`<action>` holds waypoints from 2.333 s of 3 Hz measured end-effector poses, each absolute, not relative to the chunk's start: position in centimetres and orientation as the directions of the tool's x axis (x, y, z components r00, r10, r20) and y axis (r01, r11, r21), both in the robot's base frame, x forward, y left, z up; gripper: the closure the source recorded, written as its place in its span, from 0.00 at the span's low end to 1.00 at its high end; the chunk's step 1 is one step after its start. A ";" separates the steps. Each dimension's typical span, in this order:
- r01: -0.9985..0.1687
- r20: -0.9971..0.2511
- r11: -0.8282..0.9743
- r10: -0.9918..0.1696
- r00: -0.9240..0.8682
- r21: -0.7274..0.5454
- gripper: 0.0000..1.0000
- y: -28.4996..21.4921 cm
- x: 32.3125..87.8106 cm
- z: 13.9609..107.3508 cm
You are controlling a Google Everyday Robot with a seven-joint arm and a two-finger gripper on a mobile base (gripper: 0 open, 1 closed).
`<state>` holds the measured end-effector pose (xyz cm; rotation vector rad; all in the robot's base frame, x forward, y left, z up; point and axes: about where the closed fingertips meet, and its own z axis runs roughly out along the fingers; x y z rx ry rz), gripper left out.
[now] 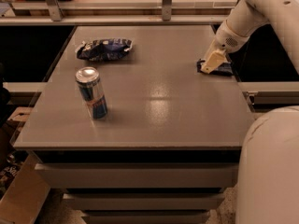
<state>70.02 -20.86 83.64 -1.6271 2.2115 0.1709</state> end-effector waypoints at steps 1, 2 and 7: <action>-0.939 -0.377 0.319 -0.892 -0.251 -0.130 1.00 -20.9 70.0 83.7; -0.950 -0.383 0.217 -0.916 -0.119 -0.226 1.00 -17.3 70.9 87.5; -0.947 -0.489 -0.104 -0.836 0.249 -0.305 1.00 -4.1 71.0 90.8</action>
Offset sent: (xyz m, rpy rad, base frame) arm 0.0166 0.0985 0.1160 -0.0397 -0.2816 0.2927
